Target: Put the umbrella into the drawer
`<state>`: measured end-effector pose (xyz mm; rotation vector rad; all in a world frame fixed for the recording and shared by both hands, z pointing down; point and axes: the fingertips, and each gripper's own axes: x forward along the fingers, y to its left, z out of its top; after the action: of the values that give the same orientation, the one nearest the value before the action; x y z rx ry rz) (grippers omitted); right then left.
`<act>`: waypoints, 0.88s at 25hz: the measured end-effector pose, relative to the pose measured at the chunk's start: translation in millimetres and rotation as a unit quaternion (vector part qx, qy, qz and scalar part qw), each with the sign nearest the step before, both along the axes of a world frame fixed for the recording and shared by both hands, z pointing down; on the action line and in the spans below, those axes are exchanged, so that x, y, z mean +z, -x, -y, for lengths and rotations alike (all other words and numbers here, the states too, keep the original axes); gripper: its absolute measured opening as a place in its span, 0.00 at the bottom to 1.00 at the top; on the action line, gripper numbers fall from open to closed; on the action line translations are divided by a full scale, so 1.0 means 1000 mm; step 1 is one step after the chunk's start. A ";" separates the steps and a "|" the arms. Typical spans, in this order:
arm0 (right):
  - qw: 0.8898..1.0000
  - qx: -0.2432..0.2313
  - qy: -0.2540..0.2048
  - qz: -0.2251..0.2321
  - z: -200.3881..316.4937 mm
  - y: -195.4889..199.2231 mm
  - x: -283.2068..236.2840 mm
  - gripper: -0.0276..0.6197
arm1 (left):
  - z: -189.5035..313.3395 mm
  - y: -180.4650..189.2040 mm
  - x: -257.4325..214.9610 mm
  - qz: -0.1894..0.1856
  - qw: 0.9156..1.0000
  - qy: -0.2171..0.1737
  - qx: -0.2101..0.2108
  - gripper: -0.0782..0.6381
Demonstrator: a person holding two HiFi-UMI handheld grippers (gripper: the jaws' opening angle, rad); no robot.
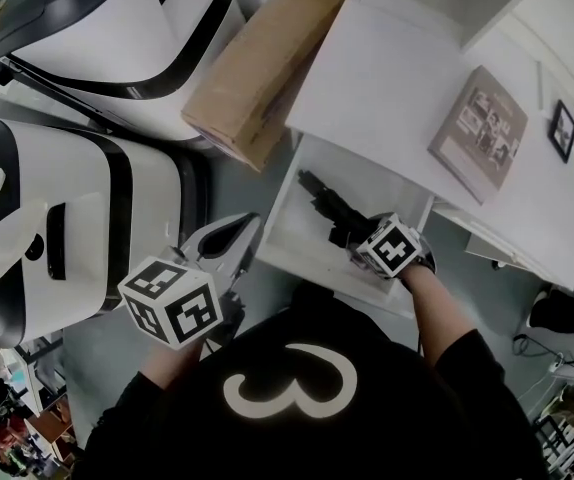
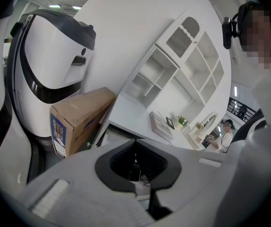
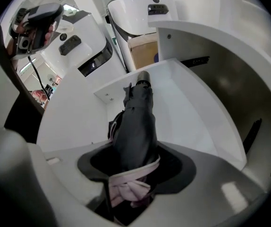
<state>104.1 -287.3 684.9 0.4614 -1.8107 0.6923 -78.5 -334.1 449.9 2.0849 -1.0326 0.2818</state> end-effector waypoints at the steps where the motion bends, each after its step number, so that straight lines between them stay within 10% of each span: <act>1: 1.000 -0.001 0.002 -0.002 0.000 0.001 0.005 0.41 | 0.000 0.001 0.001 0.000 1.000 0.002 0.000 0.12; 22: 0.997 -0.036 0.031 -0.063 -0.003 -0.001 0.070 0.44 | 0.001 0.028 0.014 0.012 0.999 0.013 -0.035 0.12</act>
<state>105.5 -283.9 755.3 0.3875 -1.6746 0.6538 -106.9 -335.1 464.0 2.0224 -1.1067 0.2839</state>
